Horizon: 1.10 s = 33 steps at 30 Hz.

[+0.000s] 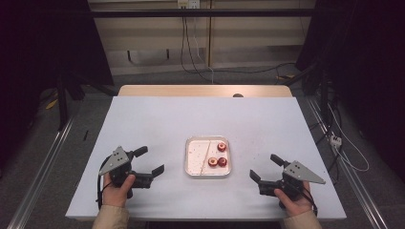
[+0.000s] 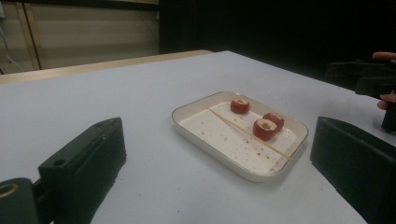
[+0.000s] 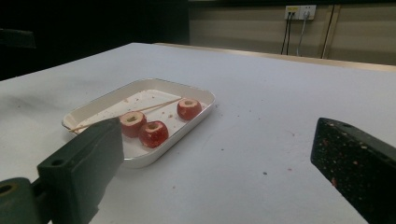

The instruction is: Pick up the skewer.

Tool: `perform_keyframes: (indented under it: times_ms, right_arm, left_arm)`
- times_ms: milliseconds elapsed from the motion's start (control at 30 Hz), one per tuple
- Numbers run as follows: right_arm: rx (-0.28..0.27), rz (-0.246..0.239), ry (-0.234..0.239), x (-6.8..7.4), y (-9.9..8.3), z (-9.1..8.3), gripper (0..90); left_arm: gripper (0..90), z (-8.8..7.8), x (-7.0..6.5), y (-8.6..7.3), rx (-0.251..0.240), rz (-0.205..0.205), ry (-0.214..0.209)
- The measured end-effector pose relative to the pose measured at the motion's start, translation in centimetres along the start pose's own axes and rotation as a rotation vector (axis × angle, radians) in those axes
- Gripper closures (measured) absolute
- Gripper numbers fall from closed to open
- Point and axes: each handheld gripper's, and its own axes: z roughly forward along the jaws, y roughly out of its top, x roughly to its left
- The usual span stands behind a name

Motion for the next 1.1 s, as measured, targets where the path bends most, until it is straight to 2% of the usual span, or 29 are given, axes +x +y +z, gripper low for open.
perform_keyframes:
  times_ms: [67,233,367,433,567,833,1100]
  right_arm:
    - [-0.002,-0.001,0.001,0.0,0.0,0.0,1.8]
    - [-0.002,0.002,0.002,0.0,0.1,-0.1,1.8]
    - [-0.003,0.007,0.003,0.0,0.1,0.0,1.9]
    - [-0.002,0.008,0.002,0.1,0.1,0.0,1.9]
    - [-0.003,0.0,0.003,0.0,0.1,-0.1,1.9]
    - [-0.007,0.013,0.002,0.0,0.1,-0.1,2.0]
    - [-0.012,0.013,0.001,0.0,0.2,-0.1,2.0]
  left_arm:
    - [3.2,0.4,-0.2,0.2,0.013,0.007,-0.004]
    - [3.0,1.5,-0.9,0.8,0.022,-0.01,-0.004]
    - [2.9,2.4,-1.4,1.2,0.033,0.0,-0.012]
    - [2.9,2.9,-1.7,1.3,0.035,-0.014,-0.014]
    - [3.2,4.0,-2.2,1.6,0.071,-0.01,-0.002]
    - [4.4,5.9,-3.0,1.6,0.133,-0.019,-0.014]
    - [9.4,7.5,-3.5,1.8,0.169,-0.011,-0.023]
